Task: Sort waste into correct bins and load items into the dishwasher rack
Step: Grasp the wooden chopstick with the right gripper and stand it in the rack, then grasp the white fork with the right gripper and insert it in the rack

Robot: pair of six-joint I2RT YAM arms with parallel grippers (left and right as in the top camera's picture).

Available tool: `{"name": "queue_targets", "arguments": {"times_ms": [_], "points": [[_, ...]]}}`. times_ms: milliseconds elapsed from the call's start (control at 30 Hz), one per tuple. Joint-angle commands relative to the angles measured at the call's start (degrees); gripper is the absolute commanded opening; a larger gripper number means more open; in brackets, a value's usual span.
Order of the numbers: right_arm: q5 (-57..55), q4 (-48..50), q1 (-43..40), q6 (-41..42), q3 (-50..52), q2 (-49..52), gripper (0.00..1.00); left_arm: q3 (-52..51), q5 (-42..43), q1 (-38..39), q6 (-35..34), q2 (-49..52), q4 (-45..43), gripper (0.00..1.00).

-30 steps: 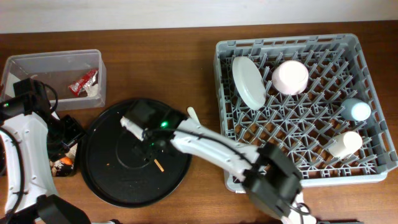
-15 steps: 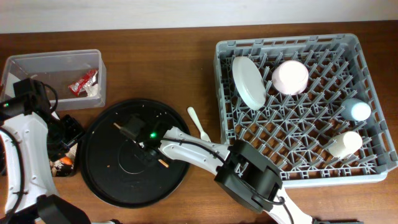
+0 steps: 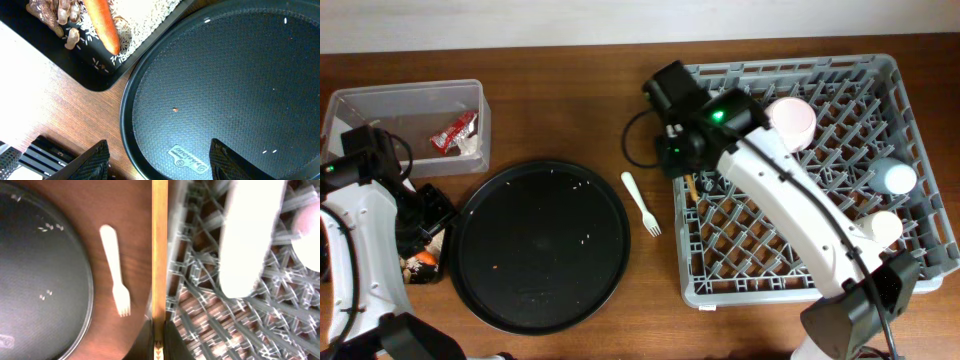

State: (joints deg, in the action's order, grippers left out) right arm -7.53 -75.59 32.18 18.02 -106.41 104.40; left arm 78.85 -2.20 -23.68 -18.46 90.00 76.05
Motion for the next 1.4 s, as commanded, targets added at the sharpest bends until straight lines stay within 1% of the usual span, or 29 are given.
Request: {"name": "queue_targets", "arguments": {"times_ms": [0, 100, 267, 400, 467, 533, 633, 700, 733, 767, 833, 900, 967, 1033, 1200, 1367], "points": [[2.16, -1.90, -0.72, 2.01, 4.92, 1.29, 0.04, -0.17, -0.39, -0.11, -0.33, -0.68, -0.13, 0.64], [2.58, -0.57, -0.72, 5.46, 11.54, 1.29, 0.04, -0.17, -0.42, -0.11, -0.33, -0.68, -0.11, 0.64], [2.89, 10.03, -0.72, 7.89, 24.61, 1.29, 0.04, -0.17, -0.39, -0.11, -0.33, -0.68, -0.11, 0.64], [2.99, 14.34, -0.76, 8.63, 30.40, 1.29, 0.05, -0.17, -0.37, -0.11, -0.33, -0.68, -0.11, 0.64], [2.93, 14.67, -0.76, 8.39, 29.83, 1.07, 0.19, -0.17, -0.39, -0.11, -0.33, -0.68, -0.11, 0.64], [2.75, 12.57, -0.76, 8.13, 26.73, 0.44, 0.22, -0.17, -0.39, -0.11, -0.33, -0.68, -0.09, 0.64], [2.51, 8.70, -0.70, 4.68, 16.63, -2.56, 0.28, -0.17, -0.39, -0.11, -0.33, -0.68, -0.11, 0.64], [4.83, 8.70, -0.33, -2.69, 10.67, -3.39, 0.37, -0.17, -0.37, -0.11, -0.33, -0.68, -0.11, 0.64], [8.33, 11.17, 0.31, -10.40, 8.68, -3.39, 0.50, -0.17, -0.37, -0.11, -0.35, -0.68, -0.11, 0.64], [9.75, 12.70, 0.85, -13.81, 8.70, -3.17, 0.51, -0.17, -0.37, -0.11, -0.35, -0.68, -0.11, 0.64], [10.12, 13.38, 1.57, -14.45, 8.74, -0.79, 0.51, -0.17, -0.35, -0.11, -0.35, -0.68, -0.11, 0.64], [10.75, 13.55, 2.47, -15.13, 8.74, 4.31, 0.52, -0.17, -0.15, -0.11, -0.35, -0.68, -0.11, 0.64], [10.51, 14.19, 3.41, -15.26, 8.74, 8.83, 0.55, -0.17, -0.17, -0.11, -0.33, -0.68, -0.11, 0.64], [10.54, 15.91, 3.98, -14.93, 8.74, 12.48, 0.56, -0.17, -0.17, -0.11, -0.33, -0.68, -0.09, 0.64], [10.51, 19.98, 4.63, -14.60, 8.74, 17.29, 0.56, -0.17, -0.17, -0.11, -0.35, -0.66, -0.11, 0.64], [10.56, 20.57, 5.01, -14.56, 8.74, 21.84, 0.56, -0.17, -0.17, -0.11, -0.35, -0.66, -0.11, 0.64]]}}
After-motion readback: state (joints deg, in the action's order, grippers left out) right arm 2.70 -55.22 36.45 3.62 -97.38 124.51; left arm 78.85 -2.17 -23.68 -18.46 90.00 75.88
